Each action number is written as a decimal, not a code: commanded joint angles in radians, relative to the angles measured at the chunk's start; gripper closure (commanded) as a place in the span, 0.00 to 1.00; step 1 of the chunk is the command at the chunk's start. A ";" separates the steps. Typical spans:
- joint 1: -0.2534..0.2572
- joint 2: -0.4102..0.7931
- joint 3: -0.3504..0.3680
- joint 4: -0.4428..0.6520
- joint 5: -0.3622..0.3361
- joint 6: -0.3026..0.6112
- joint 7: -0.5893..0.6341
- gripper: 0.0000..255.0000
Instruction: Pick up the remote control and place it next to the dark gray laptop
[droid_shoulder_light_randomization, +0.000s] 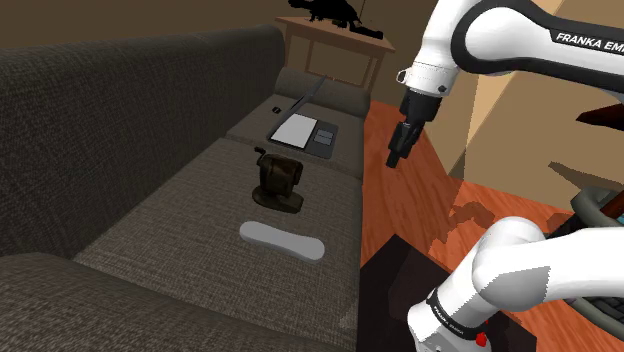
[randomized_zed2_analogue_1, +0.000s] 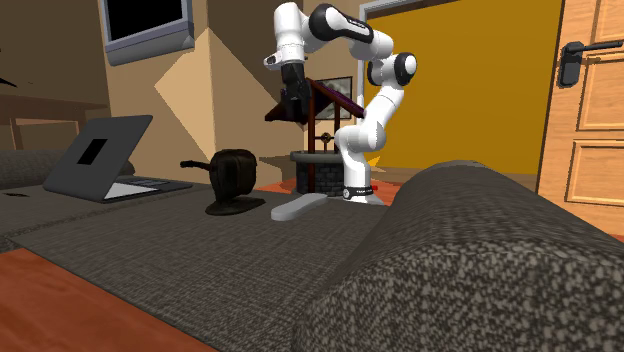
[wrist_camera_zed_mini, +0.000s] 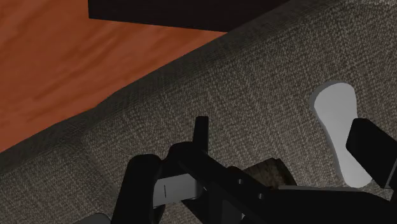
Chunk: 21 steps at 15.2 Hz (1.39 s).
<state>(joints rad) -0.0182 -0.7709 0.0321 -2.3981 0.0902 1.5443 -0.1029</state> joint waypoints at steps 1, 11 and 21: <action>0.000 0.000 0.000 0.000 0.000 0.000 0.000 0.00; 0.100 0.187 0.152 -0.080 0.054 0.313 0.009 0.00; 0.165 0.474 0.312 -0.050 0.025 0.610 0.053 0.00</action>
<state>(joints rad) 0.1417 -0.3288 0.3281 -2.4524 0.1235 2.1220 -0.0572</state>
